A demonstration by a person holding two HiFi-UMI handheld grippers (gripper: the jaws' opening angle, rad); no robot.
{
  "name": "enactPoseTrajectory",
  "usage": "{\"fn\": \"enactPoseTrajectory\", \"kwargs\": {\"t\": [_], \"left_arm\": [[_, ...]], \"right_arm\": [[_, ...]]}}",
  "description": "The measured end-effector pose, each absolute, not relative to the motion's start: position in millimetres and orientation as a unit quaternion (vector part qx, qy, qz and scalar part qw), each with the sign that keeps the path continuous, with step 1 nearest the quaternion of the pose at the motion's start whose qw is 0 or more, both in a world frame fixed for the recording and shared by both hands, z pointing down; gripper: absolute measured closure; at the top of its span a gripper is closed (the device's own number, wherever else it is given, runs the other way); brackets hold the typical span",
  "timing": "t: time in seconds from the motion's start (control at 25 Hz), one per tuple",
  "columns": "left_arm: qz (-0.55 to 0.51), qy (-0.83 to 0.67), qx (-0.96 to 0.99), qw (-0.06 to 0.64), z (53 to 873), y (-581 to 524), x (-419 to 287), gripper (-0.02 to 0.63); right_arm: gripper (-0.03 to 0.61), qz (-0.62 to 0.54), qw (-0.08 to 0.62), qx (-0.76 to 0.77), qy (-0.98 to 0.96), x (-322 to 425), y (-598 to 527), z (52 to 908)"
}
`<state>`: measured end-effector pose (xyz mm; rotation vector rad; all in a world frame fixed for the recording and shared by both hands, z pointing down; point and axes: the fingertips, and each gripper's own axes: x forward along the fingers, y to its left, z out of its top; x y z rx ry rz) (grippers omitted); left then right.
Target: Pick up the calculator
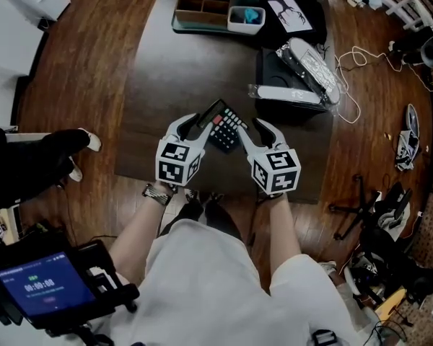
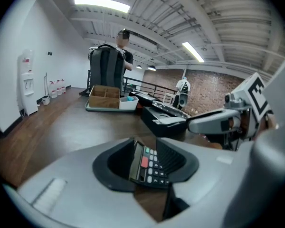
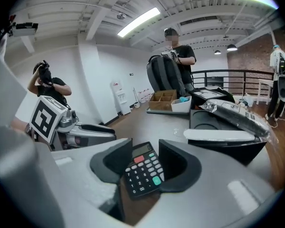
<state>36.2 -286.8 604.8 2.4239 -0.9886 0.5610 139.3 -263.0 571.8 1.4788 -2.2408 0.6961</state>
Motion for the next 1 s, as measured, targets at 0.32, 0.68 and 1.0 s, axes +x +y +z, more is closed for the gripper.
{"fn": "enactPoseTrajectory", "kwargs": {"t": [0.32, 0.68, 1.0], "left_arm": [[0.217, -0.360, 0.870, 0.257, 623, -292, 35, 0.445], [0.252, -0.353, 0.846, 0.309, 659, -279, 28, 0.405], [0.252, -0.360, 0.832, 0.338, 667, -275, 18, 0.400]], "right_arm": [[0.413, 0.284, 0.207, 0.520, -0.779, 146, -262, 613], [0.413, 0.347, 0.202, 0.513, -0.759, 151, -260, 657], [0.383, 0.394, 0.189, 0.505, -0.745, 151, -254, 681]]}}
